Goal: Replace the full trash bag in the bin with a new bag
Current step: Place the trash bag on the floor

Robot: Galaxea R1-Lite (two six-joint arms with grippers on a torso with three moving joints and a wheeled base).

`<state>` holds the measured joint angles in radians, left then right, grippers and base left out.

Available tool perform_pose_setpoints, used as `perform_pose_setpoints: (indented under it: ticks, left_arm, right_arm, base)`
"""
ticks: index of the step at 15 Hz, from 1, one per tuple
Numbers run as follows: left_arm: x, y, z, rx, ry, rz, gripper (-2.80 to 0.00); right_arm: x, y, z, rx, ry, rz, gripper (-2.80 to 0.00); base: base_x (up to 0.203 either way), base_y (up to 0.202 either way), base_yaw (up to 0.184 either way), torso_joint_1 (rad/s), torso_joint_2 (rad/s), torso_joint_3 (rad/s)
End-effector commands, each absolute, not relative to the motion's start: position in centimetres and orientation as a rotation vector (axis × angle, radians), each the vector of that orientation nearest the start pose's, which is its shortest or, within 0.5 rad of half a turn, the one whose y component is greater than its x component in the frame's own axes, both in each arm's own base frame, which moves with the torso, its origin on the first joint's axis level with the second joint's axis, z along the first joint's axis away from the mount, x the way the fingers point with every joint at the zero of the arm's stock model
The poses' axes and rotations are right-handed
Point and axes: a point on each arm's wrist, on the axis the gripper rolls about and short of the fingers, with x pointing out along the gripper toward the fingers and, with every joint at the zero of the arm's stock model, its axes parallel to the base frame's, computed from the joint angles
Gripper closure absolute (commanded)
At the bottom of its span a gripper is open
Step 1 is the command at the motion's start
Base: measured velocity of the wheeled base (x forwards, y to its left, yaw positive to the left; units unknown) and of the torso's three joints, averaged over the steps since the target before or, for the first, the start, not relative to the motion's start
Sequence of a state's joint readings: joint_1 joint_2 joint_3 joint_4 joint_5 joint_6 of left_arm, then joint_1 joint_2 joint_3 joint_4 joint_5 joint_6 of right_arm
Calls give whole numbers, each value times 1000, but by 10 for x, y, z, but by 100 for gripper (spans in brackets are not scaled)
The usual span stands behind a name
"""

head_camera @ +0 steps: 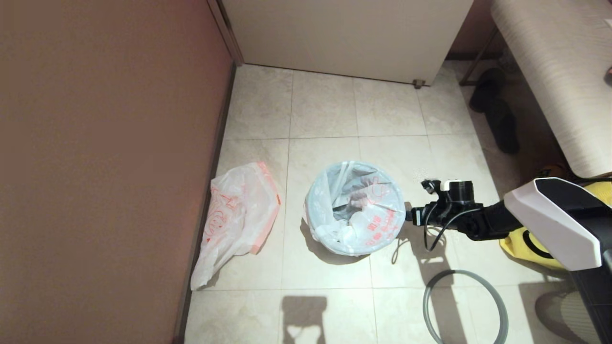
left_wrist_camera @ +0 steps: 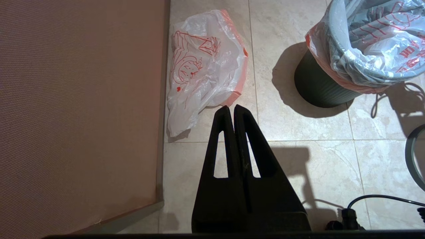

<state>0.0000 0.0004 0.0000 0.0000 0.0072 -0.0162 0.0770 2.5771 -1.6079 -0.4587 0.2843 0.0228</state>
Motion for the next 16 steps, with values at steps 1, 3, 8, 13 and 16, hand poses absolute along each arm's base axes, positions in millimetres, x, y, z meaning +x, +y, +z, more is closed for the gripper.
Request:
perform_pose_setpoints:
  ticks: [1, 3, 8, 13, 16]
  left_arm:
    - [-23, 0, 75, -17, 0, 8, 0]
    - [-23, 0, 75, -17, 0, 8, 0]
    - [-23, 0, 75, -17, 0, 8, 0]
    - [-23, 0, 75, -17, 0, 8, 0]
    - [-23, 0, 75, -17, 0, 8, 0]
  right_arm:
    - [502, 40, 2, 69, 525, 341, -280]
    - [503, 39, -4, 69, 532, 340, -280]
    - [505, 50, -10, 44, 527, 386, -280]
    - [508, 61, -3, 44, 496, 433, -280]
    - [512, 70, -17, 31, 506, 441, -280]
  base:
    - [0, 0, 0, 0, 0, 0]
    - [0, 0, 0, 0, 0, 0]
    - [0, 0, 0, 0, 0, 0]
    - [0, 0, 0, 0, 0, 0]
    - [0, 0, 0, 0, 0, 0]
